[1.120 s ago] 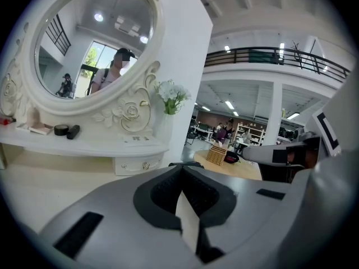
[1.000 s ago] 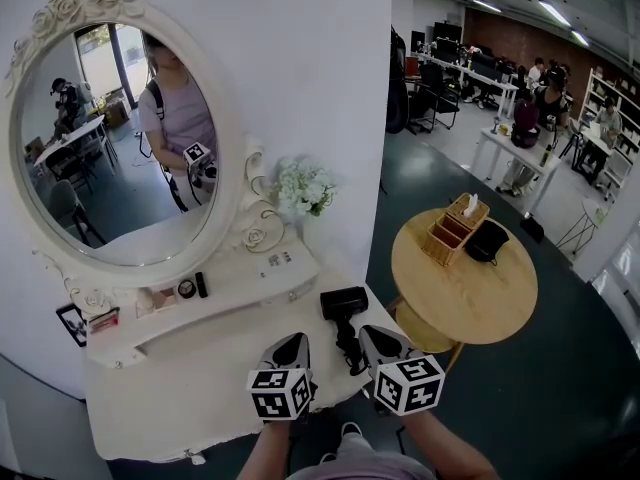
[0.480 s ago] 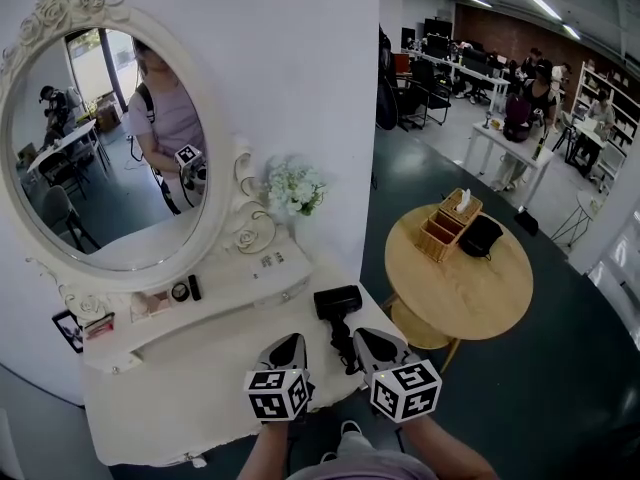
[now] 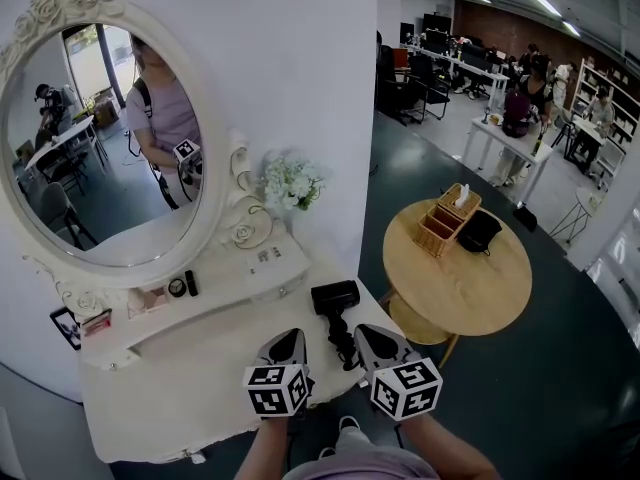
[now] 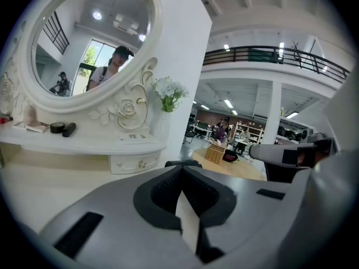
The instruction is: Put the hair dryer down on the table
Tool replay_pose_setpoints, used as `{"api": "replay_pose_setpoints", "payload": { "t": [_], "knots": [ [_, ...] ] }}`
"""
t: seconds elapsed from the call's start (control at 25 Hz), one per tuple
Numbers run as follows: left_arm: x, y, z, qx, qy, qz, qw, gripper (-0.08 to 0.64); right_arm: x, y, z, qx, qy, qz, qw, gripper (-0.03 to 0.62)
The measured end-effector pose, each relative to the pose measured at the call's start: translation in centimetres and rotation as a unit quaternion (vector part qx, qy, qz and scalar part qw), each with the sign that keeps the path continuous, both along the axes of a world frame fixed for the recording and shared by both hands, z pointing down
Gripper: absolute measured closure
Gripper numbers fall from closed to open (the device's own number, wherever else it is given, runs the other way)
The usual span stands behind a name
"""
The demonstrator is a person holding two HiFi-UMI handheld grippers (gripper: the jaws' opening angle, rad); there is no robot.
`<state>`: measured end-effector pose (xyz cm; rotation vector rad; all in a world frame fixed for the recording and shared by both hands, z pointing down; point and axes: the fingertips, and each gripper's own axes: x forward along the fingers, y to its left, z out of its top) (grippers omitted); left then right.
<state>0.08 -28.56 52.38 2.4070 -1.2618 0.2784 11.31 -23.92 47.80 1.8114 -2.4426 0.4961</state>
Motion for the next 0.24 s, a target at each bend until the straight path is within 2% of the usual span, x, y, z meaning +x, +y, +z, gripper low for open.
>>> {"api": "replay_pose_setpoints", "payload": {
  "t": [0.24],
  "knots": [
    [-0.14, -0.29, -0.05, 0.000, -0.001, -0.002, 1.0000, 0.557, -0.38, -0.37, -0.10, 0.002, 0.002, -0.006, 1.000, 0.591]
  ]
}}
